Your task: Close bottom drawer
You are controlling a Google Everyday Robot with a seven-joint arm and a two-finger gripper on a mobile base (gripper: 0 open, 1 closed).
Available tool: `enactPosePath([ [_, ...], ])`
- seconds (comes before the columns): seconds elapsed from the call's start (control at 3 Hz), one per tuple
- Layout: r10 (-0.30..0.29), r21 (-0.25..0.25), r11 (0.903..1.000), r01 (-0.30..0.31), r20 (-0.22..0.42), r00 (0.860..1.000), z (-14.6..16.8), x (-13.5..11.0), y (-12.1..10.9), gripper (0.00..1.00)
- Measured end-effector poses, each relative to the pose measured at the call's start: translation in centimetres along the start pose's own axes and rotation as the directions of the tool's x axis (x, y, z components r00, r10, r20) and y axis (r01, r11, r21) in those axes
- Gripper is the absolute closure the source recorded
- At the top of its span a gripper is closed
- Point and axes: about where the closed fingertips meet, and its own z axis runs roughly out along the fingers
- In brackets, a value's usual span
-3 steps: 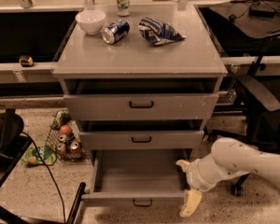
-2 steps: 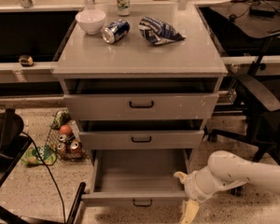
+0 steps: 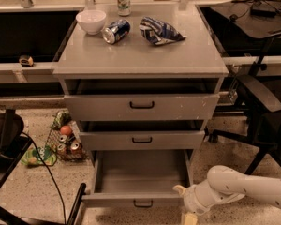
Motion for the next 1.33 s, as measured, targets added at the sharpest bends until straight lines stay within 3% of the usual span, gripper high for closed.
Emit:
enactPosePath([
  [0.33, 0.006, -0.007, 1.0000, -0.006, -0.004, 1.000, 0.4, 0.2, -0.1, 0.00],
  [0.67, 0.042, -0.006, 0.9991, -0.042, 0.013, 0.999, 2.2, 3.2, -0.7, 0.18],
  [1.33, 0.132, -0.007, 0.9912, -0.132, 0.077, 0.988, 8.6, 12.4, -2.6, 0.65],
])
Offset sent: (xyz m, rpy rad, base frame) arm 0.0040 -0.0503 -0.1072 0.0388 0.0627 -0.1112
